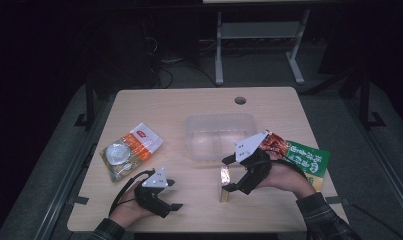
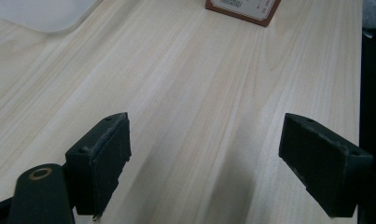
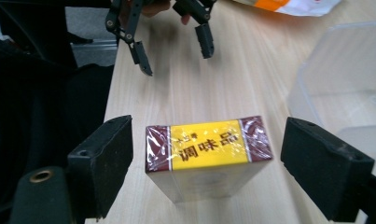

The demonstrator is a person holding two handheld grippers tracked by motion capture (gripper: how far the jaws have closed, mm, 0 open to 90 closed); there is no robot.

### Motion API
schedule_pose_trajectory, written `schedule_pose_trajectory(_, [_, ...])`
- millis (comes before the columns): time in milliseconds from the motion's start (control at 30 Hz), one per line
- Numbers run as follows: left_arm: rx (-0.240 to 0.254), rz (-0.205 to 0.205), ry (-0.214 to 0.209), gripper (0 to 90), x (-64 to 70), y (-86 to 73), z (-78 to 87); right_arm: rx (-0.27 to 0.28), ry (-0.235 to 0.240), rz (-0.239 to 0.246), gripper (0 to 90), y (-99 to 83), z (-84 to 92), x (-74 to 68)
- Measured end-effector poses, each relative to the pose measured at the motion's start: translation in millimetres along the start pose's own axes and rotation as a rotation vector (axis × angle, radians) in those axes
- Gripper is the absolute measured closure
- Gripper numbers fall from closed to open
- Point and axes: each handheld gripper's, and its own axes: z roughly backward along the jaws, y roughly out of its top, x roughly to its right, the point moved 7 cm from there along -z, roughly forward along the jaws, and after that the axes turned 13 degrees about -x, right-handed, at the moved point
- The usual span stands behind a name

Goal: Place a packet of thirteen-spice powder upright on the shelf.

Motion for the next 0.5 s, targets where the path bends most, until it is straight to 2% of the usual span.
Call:
schedule_pose_trajectory(133, [0.000,0.002,-0.003,16.1,0.1,0.0,-0.1,-0.011,0.000,0.016,19.4,-1.0,-5.7,0.5])
schedule_pose_trajectory(267, [0.001,0.002,-0.005,16.1,0.1,0.1,-0.1,-0.009,0.000,0.024,21.5,-0.4,-7.2,0.3])
schedule_pose_trajectory(367, [-0.001,0.002,-0.006,16.1,0.4,0.1,-0.2,0.014,0.007,0.023,24.4,-0.4,-8.5,0.4])
schedule_pose_trajectory(500, [-0.001,0.002,-0.008,16.1,0.7,0.2,-0.3,0.009,0.009,0.030,29.6,-2.9,-11.6,1.0])
